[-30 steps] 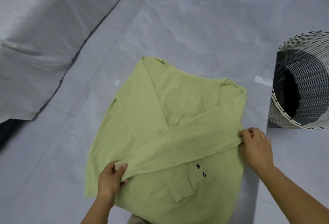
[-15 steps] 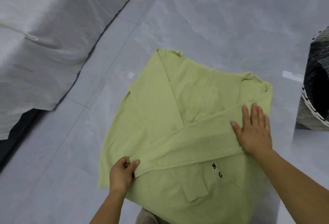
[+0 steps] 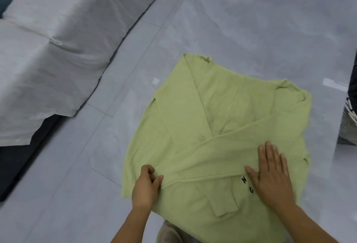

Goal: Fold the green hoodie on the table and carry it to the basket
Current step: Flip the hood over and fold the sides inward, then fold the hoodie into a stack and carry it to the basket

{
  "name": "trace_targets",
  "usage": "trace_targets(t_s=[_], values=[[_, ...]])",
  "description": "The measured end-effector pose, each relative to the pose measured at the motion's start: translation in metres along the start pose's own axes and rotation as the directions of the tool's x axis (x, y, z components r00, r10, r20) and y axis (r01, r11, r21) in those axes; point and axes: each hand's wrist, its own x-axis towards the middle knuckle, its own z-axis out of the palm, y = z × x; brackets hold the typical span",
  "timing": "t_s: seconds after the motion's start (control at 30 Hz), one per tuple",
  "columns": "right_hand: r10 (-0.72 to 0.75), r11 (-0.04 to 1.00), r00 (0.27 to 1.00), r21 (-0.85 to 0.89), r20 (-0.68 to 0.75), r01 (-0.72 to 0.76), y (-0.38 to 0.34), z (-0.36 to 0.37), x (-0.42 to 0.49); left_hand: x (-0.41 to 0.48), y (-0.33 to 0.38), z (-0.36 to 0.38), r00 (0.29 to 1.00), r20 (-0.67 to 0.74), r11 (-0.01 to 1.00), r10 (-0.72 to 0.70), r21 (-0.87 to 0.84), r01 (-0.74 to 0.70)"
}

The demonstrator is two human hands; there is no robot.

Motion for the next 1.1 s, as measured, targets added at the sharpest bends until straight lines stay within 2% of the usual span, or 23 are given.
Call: trace_targets(t_s=[0.13,0.3,0.37,0.5,0.63,0.73,0.8,0.9,1.03,1.1], values=[[-0.007,1.0,1.0,-0.009,0.029,0.007,-0.002,-0.006,-0.001,-0.002,0.001,-0.007,1.0,0.01,1.0,-0.015,-0.005,0.015],[-0.051,0.995,0.998,0.09,-0.03,0.054,-0.009,-0.035,0.017,0.006,-0.002,-0.036,0.971,-0.236,0.998,-0.037,0.035,0.046],[-0.098,0.983,0.994,0.151,-0.048,0.104,-0.029,-0.056,0.041,0.019,-0.003,-0.046,0.963,-0.264,0.994,-0.052,0.079,0.075],[-0.277,0.948,0.959,0.142,-0.068,0.284,-0.096,-0.091,0.106,0.041,0.008,-0.05,0.972,-0.215,0.995,-0.093,0.009,0.097],[-0.392,0.917,0.918,0.053,-0.065,0.396,-0.17,-0.11,0.171,0.049,0.0,-0.053,0.969,-0.199,0.986,-0.146,0.047,0.158],[-0.448,0.89,0.894,-0.077,0.021,0.449,-0.213,-0.114,0.213,0.049,-0.014,-0.064,0.987,-0.12,0.992,-0.111,0.05,0.117],[-0.46,0.864,0.882,-0.174,0.105,0.472,-0.234,-0.111,0.237,0.053,-0.021,-0.07,0.999,-0.044,0.998,-0.033,0.053,0.035],[-0.468,0.8,0.855,-0.304,0.223,0.517,-0.261,-0.106,0.263,0.057,-0.03,-0.078,0.993,0.033,0.987,0.113,-0.115,-0.109],[-0.432,0.679,0.851,-0.512,0.3,0.526,-0.28,-0.106,0.285,0.056,-0.037,-0.084,0.983,0.167,0.953,0.078,-0.302,-0.024],[-0.403,0.675,0.858,-0.529,0.318,0.514,-0.28,-0.111,0.291,0.054,-0.041,-0.086,0.982,0.162,0.926,0.093,-0.376,-0.025]])
